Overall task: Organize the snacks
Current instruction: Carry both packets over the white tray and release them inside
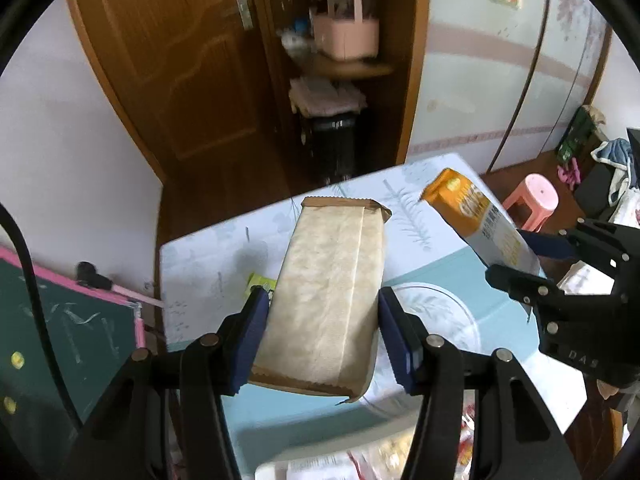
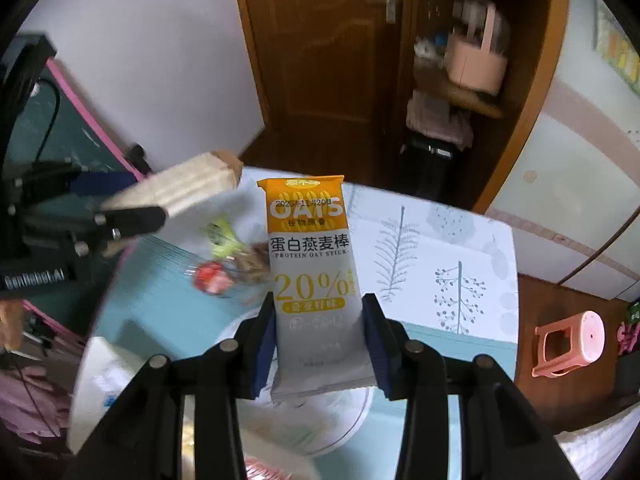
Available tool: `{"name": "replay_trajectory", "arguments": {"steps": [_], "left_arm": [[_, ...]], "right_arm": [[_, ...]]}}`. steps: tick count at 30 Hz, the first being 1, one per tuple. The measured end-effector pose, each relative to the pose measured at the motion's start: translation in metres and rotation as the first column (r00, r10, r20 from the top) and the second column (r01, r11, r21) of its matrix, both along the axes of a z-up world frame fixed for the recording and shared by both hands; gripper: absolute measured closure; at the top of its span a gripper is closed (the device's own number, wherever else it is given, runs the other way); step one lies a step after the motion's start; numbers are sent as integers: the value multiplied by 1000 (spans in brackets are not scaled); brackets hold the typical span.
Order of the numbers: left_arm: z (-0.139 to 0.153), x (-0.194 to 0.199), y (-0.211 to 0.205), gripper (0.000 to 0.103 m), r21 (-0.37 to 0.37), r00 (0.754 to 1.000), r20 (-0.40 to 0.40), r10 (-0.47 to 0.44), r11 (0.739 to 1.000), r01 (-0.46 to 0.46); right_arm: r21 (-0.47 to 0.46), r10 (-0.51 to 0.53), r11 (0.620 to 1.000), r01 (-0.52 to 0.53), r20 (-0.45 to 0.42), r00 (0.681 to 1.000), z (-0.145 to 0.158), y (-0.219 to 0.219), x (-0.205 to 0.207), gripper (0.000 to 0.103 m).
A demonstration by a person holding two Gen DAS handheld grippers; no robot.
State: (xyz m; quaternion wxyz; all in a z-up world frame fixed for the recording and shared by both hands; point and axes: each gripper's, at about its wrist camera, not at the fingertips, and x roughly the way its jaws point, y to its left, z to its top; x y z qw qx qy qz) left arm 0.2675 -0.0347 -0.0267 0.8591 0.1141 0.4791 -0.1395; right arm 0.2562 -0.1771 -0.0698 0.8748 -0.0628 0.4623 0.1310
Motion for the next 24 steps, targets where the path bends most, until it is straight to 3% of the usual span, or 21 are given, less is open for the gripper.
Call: {"name": "replay_trajectory", "arguments": {"steps": [7, 11, 17, 24], "left_arm": [[60, -89, 15, 49, -61, 989, 138, 44, 997, -36], [74, -138, 23, 49, -93, 981, 182, 66, 994, -50], [68, -210, 29, 49, -101, 954, 280, 112, 991, -87], [19, -252, 44, 49, -156, 957, 225, 186, 976, -153]], "right_arm": [[22, -7, 1000, 5, 111, 994, 53, 11, -82, 62], [44, -10, 999, 3, 160, 987, 67, 17, -124, 62], [119, -37, 993, 11, 216, 976, 68, 17, -186, 62], [137, -92, 989, 62, 220, 971, 36, 24, -232, 61]]}}
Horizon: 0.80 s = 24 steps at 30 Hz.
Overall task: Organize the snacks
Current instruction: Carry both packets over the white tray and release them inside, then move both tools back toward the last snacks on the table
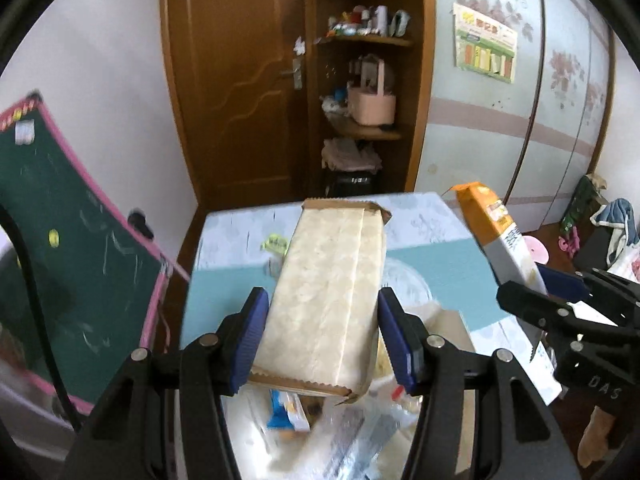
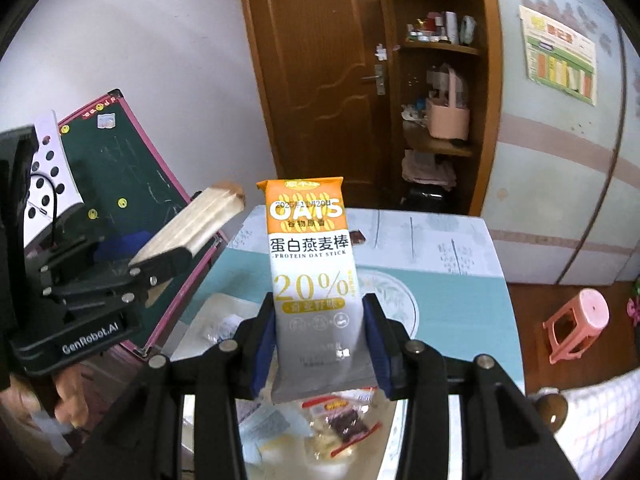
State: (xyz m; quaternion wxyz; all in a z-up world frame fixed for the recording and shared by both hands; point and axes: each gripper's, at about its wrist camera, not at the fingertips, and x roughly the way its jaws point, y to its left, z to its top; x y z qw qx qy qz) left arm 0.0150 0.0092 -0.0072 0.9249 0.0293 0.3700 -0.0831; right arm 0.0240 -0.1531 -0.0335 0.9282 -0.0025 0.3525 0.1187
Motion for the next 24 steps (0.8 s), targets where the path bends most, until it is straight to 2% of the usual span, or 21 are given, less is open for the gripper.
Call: {"name": "replay_trajectory", "arguments": {"steps": [3, 4, 5, 6, 12, 14, 16, 17, 18, 20, 24], "left_arm": [[-26, -4, 3, 50, 23, 999, -34, 22, 1000, -22], [-33, -6, 3, 68, 28, 999, -44, 23, 999, -22], [-39, -8, 3, 79, 33, 998, -58, 22, 999, -20], [-45, -8, 3, 84, 36, 996, -83, 22, 999, -19], [-71, -6, 3, 83, 29, 988, -152, 36, 999, -32], [-77, -4, 4, 68, 26, 983, -177, 42, 999, -38], [-80, -4, 5, 26, 20, 980, -189, 55, 998, -52], [-81, -4, 5, 18, 16, 981, -183, 61, 998, -59], [-80, -7, 5, 14, 14, 984, -166, 67, 998, -66], [-79, -6, 5, 13, 26, 986, -152, 69, 998, -66], [-82, -5, 2, 13, 33, 984, -166, 63, 998, -58]], "right_arm": [[-1, -22, 1000, 22, -19, 1000, -14, 1, -9, 61], [-13, -30, 999, 30, -22, 999, -18, 3, -11, 61], [-22, -44, 999, 43, -25, 999, -22, 3, -12, 61], [-29, -55, 998, 54, -35, 998, -26, 3, -12, 61], [-55, -62, 997, 55, -128, 990, -59, 12, -11, 61], [-69, -48, 997, 38, -152, 987, -65, 17, -11, 61], [-88, -47, 996, 34, -153, 987, -68, 21, -12, 59], [-97, -54, 994, 40, -146, 988, -68, 22, -13, 55], [-104, -62, 993, 48, -137, 989, -67, 22, -13, 47], [-102, -78, 993, 66, -120, 990, -65, 20, -14, 39], [-81, -88, 994, 78, -125, 988, -65, 16, -13, 38]]}}
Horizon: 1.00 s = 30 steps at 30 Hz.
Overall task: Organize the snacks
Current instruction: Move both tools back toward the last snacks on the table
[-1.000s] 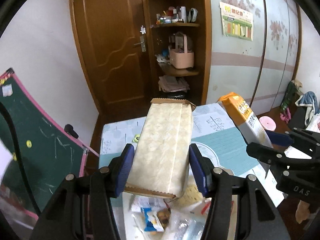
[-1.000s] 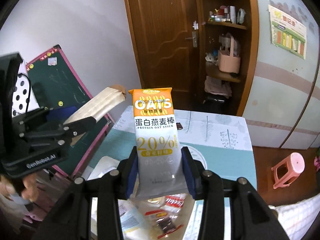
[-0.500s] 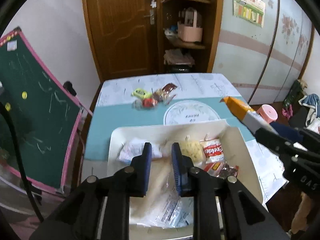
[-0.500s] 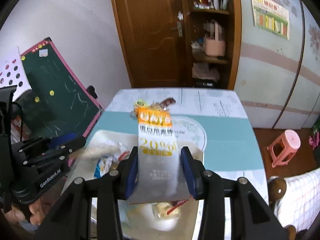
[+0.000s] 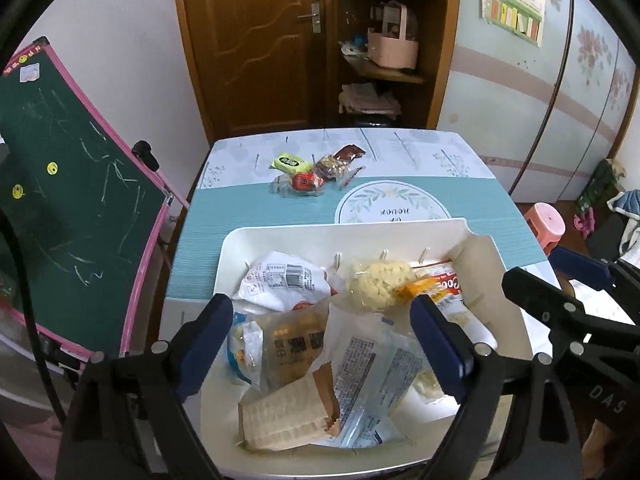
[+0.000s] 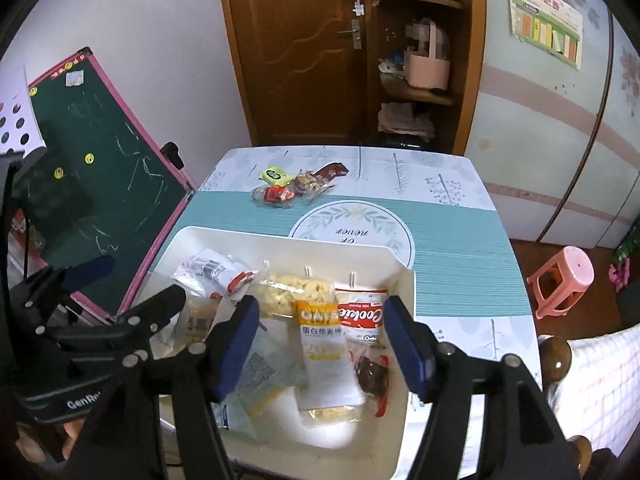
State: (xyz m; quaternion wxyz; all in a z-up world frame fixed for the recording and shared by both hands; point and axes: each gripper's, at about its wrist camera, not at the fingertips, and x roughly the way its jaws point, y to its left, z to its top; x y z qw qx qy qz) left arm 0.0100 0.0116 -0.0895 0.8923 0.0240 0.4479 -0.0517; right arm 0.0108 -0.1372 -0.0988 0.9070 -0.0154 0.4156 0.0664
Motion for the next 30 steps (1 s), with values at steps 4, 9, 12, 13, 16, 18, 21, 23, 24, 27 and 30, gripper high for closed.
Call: {"name": "replay_trajectory", "arguments": {"steps": [4, 9, 12, 13, 16, 18, 21, 23, 24, 27, 30], "left_arm": [[-1, 1, 0, 13, -9, 1000, -8, 1, 1000, -1], [-1, 1, 1, 13, 0, 1000, -7, 3, 1000, -3], [0, 2, 2, 13, 3, 1000, -5, 3, 1000, -3], [0, 1, 2, 13, 4, 1000, -6, 3, 1000, -3], [1, 1, 3, 13, 9, 1000, -2, 5, 1000, -5], [1, 1, 4, 13, 9, 1000, 0, 5, 1000, -5], [3, 0, 3, 13, 11, 1000, 7, 5, 1000, -5], [3, 0, 3, 13, 13, 1000, 12, 4, 1000, -5], [4, 0, 3, 13, 14, 1000, 16, 3, 1000, -4], [7, 2, 6, 13, 10, 1000, 30, -3, 1000, 3], [12, 5, 11, 13, 13, 999, 51, 2, 1000, -3]], "right_arm": [[20, -7, 1000, 7, -15, 1000, -3, -2, 1, 38], [25, -8, 1000, 8, -17, 1000, -3, -3, 0, 38], [27, -7, 1000, 8, -18, 1000, -3, -5, 0, 38], [27, -7, 1000, 8, -18, 1000, -4, -5, 0, 38], [27, -9, 1000, 9, -20, 1000, -4, -5, -1, 38], [29, -10, 1000, 11, -22, 1000, -4, -6, -1, 38], [33, -14, 999, 15, -29, 999, -5, -7, -1, 38], [35, -16, 999, 17, -32, 999, -6, -7, 0, 38], [36, -17, 999, 18, -33, 999, -6, -6, 0, 38], [28, -15, 999, 16, -29, 999, -6, -6, 0, 38], [13, -9, 1000, 10, -22, 1000, -6, -3, 2, 38]]}}
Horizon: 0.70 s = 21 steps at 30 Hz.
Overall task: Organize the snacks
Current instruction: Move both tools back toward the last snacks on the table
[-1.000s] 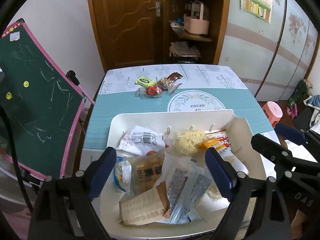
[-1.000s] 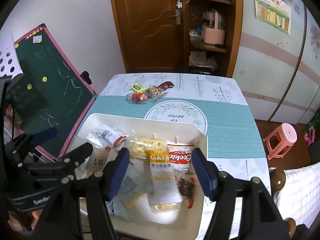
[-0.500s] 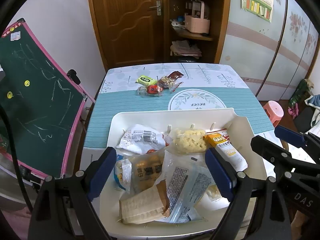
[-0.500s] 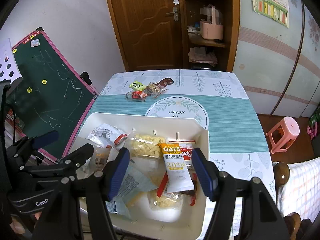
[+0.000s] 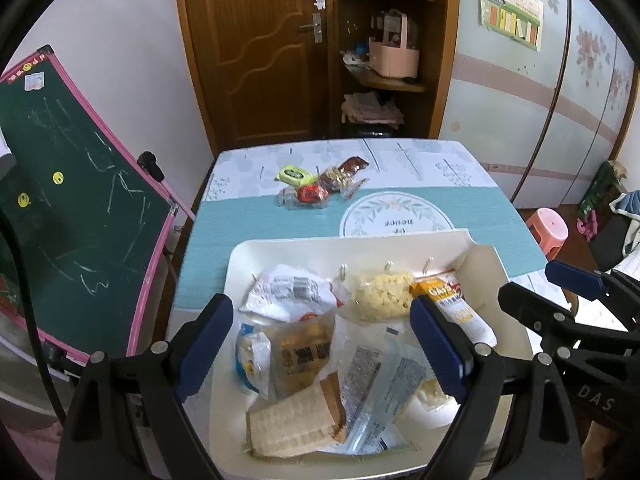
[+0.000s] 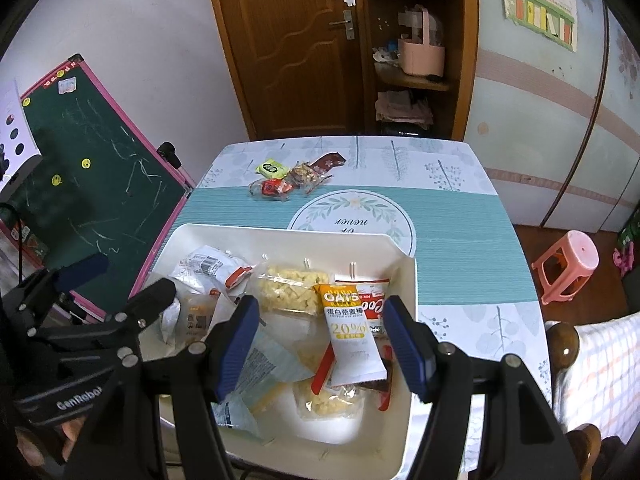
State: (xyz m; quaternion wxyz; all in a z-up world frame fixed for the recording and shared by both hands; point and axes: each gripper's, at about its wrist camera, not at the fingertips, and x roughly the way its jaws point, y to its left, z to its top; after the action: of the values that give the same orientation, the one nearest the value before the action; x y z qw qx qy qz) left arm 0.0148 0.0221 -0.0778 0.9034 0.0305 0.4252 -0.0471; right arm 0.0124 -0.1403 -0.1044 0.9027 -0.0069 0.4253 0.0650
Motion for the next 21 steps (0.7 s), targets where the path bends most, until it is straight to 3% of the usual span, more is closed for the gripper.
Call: {"name": "replay_trajectory", "arguments": {"steps": [7, 12, 17, 21], "left_arm": [[13, 22, 20, 13, -2, 999, 24, 25, 1000, -25], [40, 51, 34, 13, 18, 996, 82, 34, 999, -35], [74, 84, 40, 13, 30, 989, 142, 25, 999, -29], [102, 114, 42, 13, 24, 983, 182, 28, 999, -33]], "right_arm": [[-44, 23, 999, -22, 25, 999, 9, 7, 14, 38], [-39, 72, 997, -70, 33, 997, 27, 9, 41, 38], [-8, 99, 995, -98, 63, 993, 59, 8, 74, 38], [-35, 102, 995, -98, 119, 988, 94, 6, 101, 38]]}}
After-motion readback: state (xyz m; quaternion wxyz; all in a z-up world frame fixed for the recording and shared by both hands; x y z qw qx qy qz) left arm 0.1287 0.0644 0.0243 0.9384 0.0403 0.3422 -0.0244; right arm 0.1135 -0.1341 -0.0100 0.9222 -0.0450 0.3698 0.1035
